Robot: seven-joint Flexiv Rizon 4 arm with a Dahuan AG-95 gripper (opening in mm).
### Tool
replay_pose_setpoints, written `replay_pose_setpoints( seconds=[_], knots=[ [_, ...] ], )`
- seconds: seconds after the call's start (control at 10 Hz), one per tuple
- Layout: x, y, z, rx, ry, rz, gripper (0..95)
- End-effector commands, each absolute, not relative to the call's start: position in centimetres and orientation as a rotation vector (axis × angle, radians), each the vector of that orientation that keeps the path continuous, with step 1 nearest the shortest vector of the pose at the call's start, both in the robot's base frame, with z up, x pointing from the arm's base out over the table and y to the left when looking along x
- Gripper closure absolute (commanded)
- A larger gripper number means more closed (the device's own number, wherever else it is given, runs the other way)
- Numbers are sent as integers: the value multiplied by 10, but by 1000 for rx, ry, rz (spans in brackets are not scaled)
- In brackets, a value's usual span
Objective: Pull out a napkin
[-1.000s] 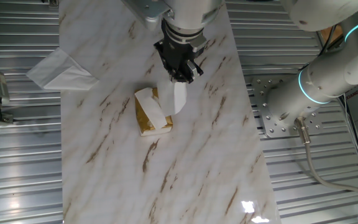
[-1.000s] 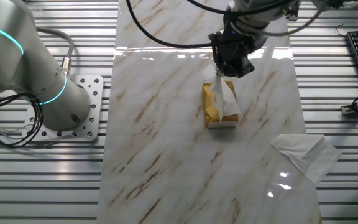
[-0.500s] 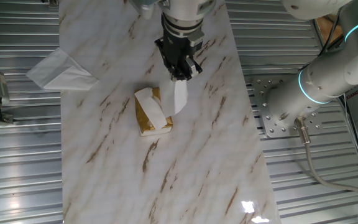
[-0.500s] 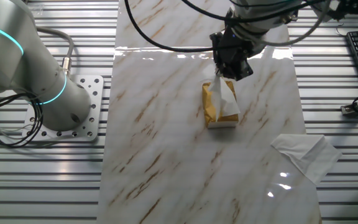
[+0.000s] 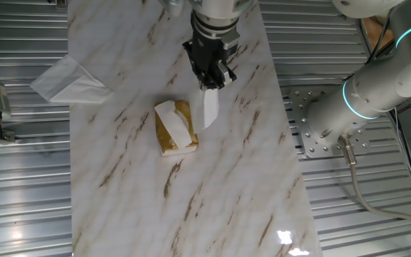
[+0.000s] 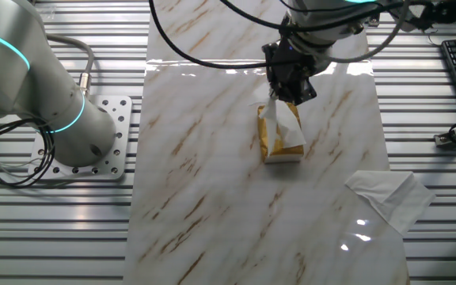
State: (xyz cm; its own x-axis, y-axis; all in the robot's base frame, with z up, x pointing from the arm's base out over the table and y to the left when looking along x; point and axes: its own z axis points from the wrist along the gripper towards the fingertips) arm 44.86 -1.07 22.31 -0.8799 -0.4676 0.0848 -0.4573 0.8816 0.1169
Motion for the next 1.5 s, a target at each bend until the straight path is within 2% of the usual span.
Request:
replay_pose_setpoints(
  seconds=[0.1,1.5],
  knots=[
    [448,-13,218,765,-2956,-135,950],
    [462,-28,165,1047,-2977,-69,950]
  ],
)
